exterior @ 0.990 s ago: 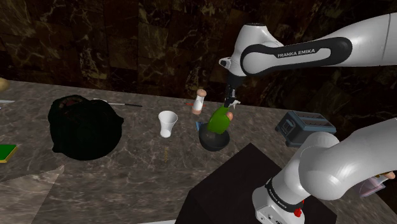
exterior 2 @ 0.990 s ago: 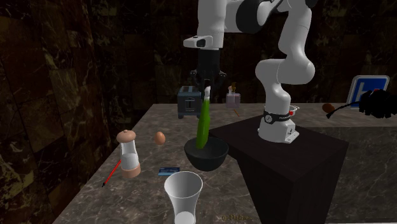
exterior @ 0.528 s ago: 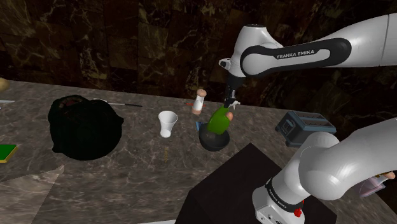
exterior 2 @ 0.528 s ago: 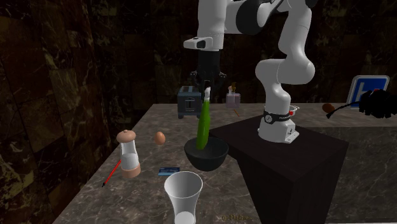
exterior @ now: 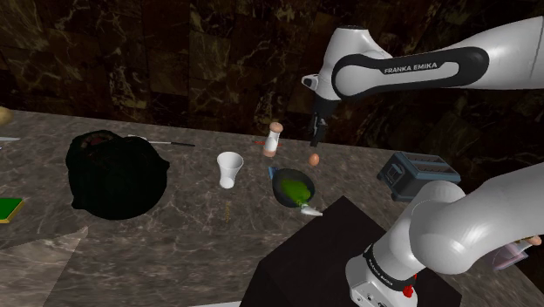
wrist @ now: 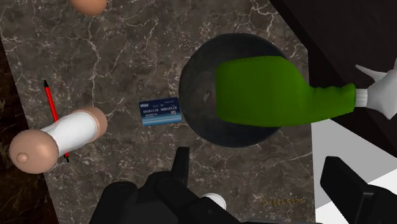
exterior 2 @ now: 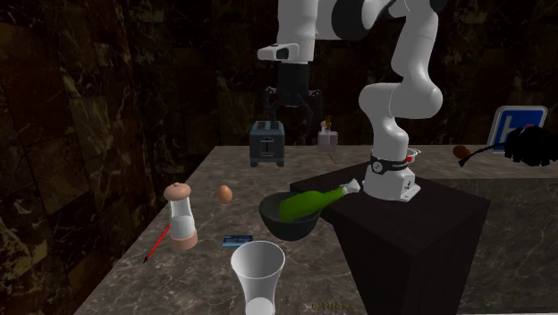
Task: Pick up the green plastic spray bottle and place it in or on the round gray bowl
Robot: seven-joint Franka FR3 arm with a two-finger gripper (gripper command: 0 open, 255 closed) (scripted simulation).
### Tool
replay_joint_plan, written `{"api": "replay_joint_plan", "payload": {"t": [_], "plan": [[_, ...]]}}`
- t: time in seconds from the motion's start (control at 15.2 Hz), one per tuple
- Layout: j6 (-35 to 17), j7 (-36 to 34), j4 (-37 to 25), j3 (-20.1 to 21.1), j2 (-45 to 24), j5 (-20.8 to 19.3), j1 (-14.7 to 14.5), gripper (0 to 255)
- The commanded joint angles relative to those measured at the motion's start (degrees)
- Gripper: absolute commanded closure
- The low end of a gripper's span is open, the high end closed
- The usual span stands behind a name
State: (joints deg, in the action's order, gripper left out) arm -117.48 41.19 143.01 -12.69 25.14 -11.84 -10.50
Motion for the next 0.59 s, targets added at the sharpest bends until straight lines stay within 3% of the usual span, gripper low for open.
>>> {"api": "replay_joint_plan", "payload": {"t": [0.0, 0.53], "plan": [[3.64, -0.18, -2.38, 0.68, 1.11, 0.45, -0.3, 0], [5.25, -0.14, -3.59, 0.91, 1.51, 0.62, -0.38, 0]]}}
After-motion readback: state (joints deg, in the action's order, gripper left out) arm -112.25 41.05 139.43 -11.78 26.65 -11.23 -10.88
